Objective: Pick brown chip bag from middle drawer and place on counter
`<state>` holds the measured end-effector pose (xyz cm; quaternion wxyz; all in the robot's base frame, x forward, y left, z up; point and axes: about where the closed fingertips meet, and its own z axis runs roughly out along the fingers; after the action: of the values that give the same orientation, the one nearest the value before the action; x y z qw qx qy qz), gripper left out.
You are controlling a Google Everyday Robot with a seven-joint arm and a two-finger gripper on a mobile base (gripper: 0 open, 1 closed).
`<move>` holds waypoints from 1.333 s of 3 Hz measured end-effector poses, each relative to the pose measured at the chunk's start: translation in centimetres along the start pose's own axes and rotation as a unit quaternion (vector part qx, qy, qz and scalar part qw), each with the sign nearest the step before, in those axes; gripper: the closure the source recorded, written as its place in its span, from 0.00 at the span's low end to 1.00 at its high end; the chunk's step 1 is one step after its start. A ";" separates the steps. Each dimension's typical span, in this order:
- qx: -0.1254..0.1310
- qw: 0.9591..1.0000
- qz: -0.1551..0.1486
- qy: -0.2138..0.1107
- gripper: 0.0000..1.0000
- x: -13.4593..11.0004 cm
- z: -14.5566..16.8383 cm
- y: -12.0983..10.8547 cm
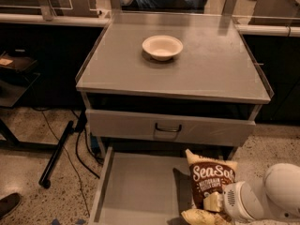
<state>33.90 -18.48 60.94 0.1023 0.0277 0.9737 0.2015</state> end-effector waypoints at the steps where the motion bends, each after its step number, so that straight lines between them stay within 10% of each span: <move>1: 0.000 1.000 0.000 0.000 1.00 0.0 0.0 0.0; 4: 0.049 0.995 0.020 -0.086 1.00 -3.9 -10.5 -0.1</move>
Offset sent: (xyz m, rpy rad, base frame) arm 0.0277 -0.0107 0.0517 -0.0043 -0.0730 -0.0691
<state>35.47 -22.96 71.08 0.1798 0.0693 0.9694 0.1520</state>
